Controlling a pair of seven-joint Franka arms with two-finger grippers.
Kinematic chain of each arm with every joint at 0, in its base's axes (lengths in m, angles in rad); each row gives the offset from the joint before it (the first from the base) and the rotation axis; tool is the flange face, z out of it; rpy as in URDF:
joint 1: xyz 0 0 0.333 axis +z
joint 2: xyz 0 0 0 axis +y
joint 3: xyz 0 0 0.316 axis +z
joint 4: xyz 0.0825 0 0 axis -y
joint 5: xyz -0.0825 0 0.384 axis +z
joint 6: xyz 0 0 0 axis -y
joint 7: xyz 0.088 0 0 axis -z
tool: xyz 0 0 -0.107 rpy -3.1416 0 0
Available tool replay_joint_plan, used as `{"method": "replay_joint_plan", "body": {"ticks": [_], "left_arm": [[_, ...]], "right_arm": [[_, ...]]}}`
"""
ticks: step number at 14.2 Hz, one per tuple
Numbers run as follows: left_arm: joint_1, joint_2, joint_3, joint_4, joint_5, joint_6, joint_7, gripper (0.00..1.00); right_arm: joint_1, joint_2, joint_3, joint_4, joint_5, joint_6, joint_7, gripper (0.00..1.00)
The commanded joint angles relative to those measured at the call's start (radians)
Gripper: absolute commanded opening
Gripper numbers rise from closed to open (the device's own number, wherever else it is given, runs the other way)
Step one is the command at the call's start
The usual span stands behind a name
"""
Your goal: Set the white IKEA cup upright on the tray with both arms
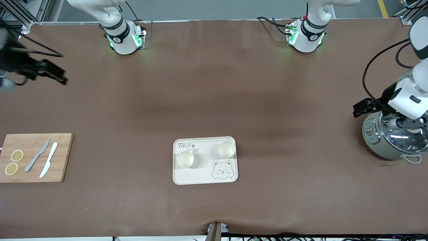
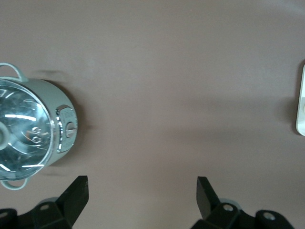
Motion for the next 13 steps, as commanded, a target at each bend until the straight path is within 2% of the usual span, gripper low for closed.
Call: {"method": "replay_joint_plan", "body": {"ticks": [1,4,10,13], "left_arm": [[0.034,-0.045,-0.012,-0.026,0.009,-0.019,0.040,1.00],[0.040,-0.053,-0.003,-0.007,0.009,-0.025,0.055,1.00],[0.050,-0.041,-0.004,0.089,0.010,-0.026,0.043,1.00],[0.053,-0.033,-0.004,0.135,0.006,-0.110,0.049,1.00]], "right_arm": [[-0.122,-0.055,0.021,-0.096,-0.006,0.041,-0.159,1.00],[-0.149,-0.064,0.022,-0.130,-0.008,0.086,-0.218,1.00],[-0.144,-0.059,0.027,-0.110,-0.003,0.079,-0.209,1.00],[-0.141,-0.059,0.027,-0.115,-0.005,0.075,-0.207,1.00]]}}
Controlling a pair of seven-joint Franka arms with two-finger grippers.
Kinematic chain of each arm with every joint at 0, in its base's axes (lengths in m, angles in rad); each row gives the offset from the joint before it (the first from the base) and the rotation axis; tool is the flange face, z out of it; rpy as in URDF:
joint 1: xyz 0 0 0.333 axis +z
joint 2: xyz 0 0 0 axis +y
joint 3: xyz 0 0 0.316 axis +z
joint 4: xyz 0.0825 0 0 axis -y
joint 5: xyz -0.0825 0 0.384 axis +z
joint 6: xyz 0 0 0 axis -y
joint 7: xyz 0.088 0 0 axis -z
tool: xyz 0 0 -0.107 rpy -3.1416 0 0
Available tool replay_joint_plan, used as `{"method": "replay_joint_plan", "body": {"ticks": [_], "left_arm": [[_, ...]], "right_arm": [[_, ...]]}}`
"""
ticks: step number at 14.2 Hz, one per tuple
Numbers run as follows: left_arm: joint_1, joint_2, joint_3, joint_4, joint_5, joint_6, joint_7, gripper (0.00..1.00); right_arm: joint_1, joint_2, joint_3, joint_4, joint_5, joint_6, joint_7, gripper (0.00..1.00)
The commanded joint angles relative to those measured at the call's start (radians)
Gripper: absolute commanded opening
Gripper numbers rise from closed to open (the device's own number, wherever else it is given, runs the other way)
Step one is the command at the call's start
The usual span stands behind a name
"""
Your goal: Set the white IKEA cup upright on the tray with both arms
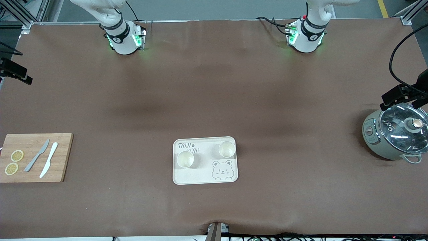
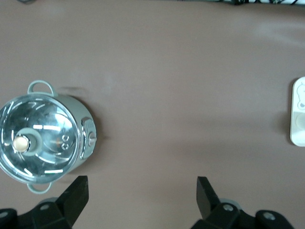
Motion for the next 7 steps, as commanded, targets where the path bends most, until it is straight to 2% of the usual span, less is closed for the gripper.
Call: {"method": "replay_joint_plan", "body": {"ticks": [1,7], "left_arm": [[0.009,0.021,-0.003,0.074,-0.017,-0.081,0.011,1.00],[0.022,0.022,0.009,0.079,-0.033,-0.090,0.009,1.00]], "right_arm": [[-0.001,-0.023,0.004,-0.021,-0.005,0.002,0.003,1.00],[0.001,-0.019,0.006,-0.024,-0.007,0.010,0.003,1.00]]}}
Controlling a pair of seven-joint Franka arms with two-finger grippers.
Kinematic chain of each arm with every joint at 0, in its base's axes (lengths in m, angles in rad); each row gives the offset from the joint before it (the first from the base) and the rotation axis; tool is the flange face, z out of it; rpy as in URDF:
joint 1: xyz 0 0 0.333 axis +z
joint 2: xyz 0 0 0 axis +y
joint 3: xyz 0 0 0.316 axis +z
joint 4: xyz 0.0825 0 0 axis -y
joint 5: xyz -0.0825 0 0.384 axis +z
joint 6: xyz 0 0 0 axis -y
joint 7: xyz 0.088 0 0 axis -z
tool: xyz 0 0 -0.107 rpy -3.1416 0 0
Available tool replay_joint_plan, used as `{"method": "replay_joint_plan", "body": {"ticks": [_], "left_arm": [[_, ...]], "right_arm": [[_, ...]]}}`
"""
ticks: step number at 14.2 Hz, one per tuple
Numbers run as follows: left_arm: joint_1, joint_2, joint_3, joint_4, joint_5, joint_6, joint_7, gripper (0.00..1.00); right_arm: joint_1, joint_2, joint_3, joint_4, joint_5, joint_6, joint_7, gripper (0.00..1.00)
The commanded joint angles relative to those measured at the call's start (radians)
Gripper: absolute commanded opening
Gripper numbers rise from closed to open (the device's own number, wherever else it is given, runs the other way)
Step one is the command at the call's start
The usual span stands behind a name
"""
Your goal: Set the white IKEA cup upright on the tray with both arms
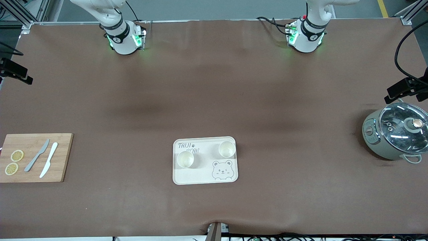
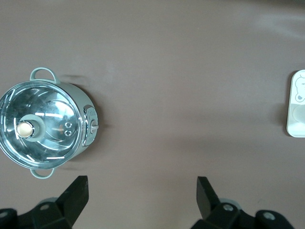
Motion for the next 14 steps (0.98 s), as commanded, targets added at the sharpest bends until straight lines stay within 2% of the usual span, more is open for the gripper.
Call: {"method": "replay_joint_plan", "body": {"ticks": [1,14], "left_arm": [[0.006,0.017,0.005,0.034,-0.018,-0.025,0.009,1.00],[0.004,0.017,0.005,0.034,-0.016,-0.025,0.009,1.00]], "right_arm": [[0.001,-0.019,0.004,-0.020,-0.007,0.010,0.003,1.00],[0.008,-0.008,0.006,-0.025,-0.007,0.022,0.003,1.00]]}}
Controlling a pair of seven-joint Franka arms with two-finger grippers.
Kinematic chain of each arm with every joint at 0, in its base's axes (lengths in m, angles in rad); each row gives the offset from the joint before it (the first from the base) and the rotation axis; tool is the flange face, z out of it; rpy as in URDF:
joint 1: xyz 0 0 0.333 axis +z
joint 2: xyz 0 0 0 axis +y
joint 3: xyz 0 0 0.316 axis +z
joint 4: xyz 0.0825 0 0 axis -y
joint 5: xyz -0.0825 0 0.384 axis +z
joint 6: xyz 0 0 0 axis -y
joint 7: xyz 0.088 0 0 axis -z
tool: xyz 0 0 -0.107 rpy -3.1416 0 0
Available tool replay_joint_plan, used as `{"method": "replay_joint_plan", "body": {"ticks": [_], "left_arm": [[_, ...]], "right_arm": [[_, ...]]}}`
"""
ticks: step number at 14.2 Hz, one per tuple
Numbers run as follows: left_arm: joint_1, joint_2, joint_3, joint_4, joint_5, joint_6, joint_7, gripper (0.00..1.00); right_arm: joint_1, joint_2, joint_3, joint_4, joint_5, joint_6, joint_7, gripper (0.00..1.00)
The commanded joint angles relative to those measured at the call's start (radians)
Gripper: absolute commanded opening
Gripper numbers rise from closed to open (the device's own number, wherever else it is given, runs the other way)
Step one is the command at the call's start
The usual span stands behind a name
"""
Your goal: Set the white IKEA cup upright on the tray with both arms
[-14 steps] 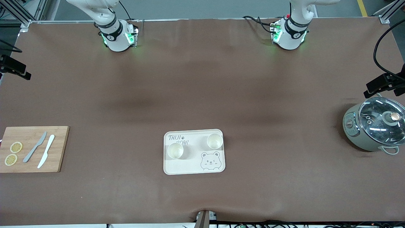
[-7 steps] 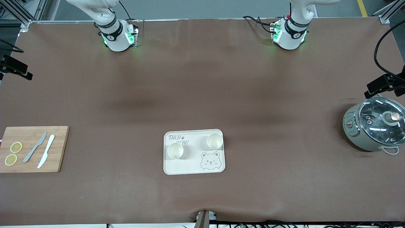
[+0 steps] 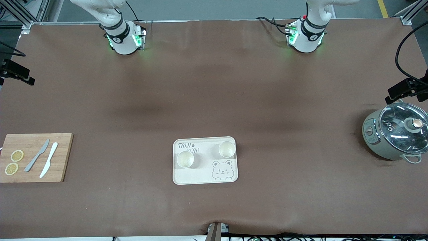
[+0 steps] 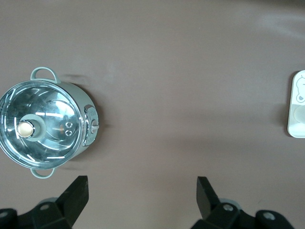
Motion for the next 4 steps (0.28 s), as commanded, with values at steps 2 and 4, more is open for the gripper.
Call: {"method": "replay_joint_plan", "body": {"ticks": [2,4], "left_arm": [[0.004,0.014,0.003,0.033,-0.016,-0.024,0.009,1.00],[0.005,0.014,0.003,0.033,-0.016,-0.024,0.009,1.00]], "right_arm": [[0.005,-0.009,0.002,-0.024,-0.007,0.021,0.003,1.00],[0.011,-0.009,0.000,-0.027,-0.007,0.026,0.003,1.00]]}}
